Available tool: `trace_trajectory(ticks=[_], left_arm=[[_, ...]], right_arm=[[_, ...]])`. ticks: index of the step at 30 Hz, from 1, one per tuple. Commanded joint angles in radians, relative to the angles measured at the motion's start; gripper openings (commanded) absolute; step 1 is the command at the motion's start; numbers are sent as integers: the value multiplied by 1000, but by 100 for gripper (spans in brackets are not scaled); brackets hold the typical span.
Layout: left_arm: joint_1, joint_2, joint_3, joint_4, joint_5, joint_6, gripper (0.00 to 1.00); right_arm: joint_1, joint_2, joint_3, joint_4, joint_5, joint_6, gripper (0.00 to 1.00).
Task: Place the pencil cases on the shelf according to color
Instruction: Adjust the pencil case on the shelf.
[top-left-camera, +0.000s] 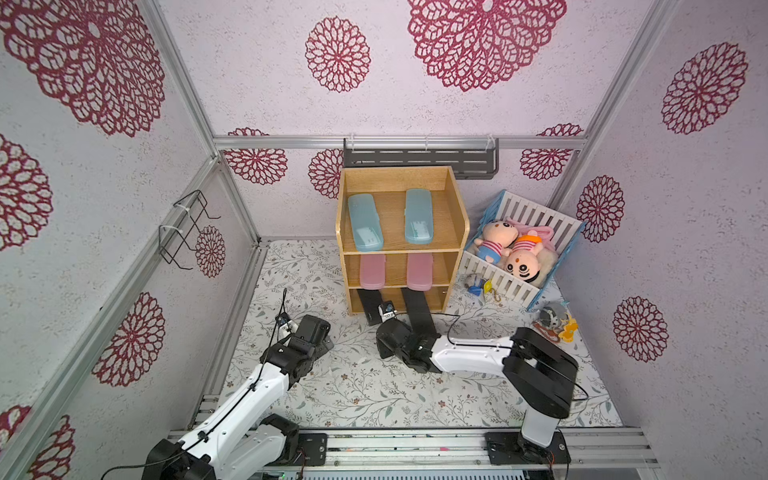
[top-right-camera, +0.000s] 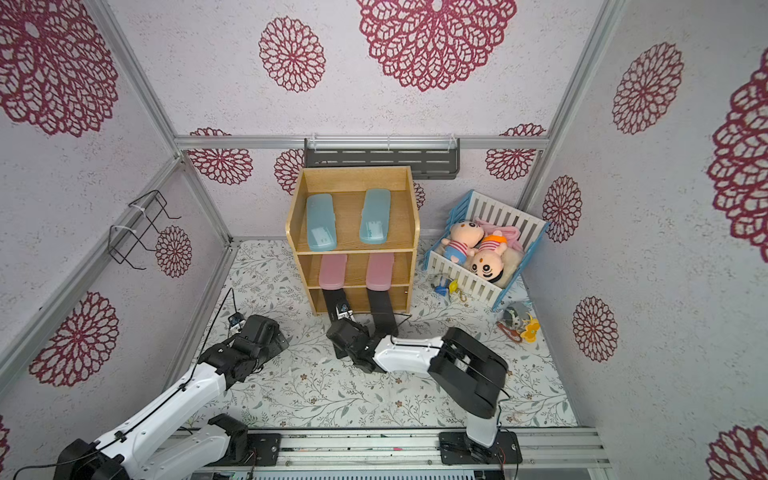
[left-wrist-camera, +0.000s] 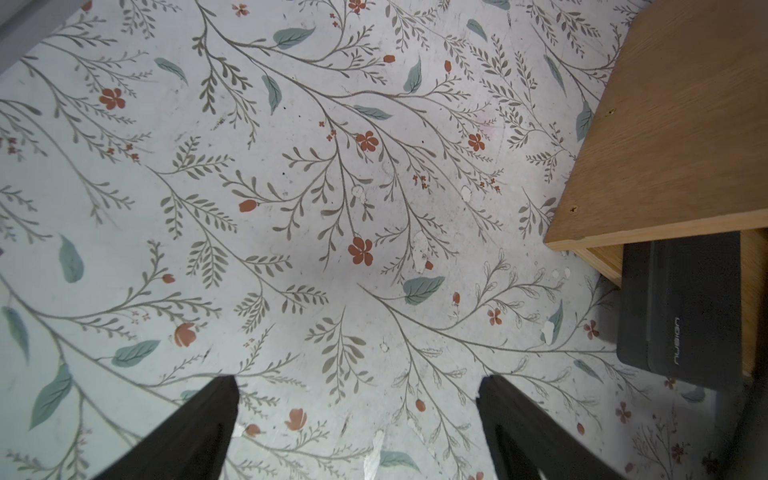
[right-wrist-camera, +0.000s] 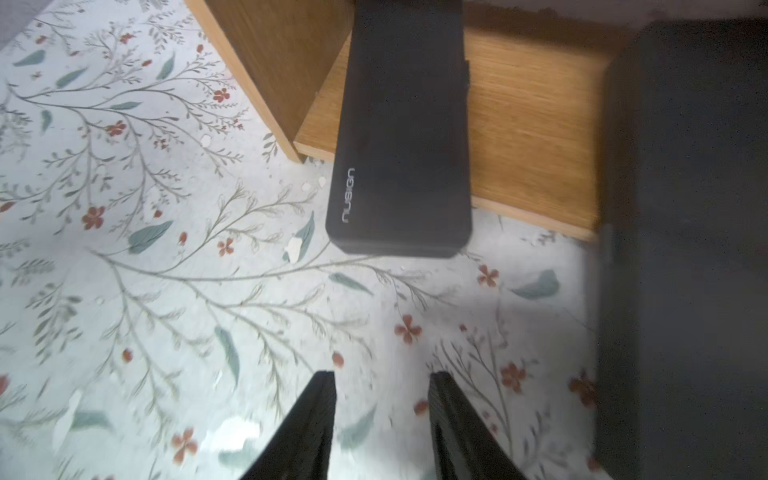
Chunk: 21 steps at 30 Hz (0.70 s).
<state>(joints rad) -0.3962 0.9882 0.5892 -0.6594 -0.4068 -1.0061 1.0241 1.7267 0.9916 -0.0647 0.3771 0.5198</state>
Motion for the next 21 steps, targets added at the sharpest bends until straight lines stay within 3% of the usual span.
trace_trajectory(ticks=[1,5,8,13,21], left_arm=[[10,-13,9,2,-25,36,97],[9,-1,14,27,-28,47,97],[9,17,26,42,-28,51,97],[10,39,45,50,-30,57,97],[9,36,49,30,-52,46,97]], right_arm=[[5,-174,-112,-59,63,54,43],[-55,-298,-261,-100,38,68,44],[-105,-311,-316,-71,5,42,44],[-153,-212,-300,32,-36,-26,43],[-221,-61,-250,141,22,-48,42]])
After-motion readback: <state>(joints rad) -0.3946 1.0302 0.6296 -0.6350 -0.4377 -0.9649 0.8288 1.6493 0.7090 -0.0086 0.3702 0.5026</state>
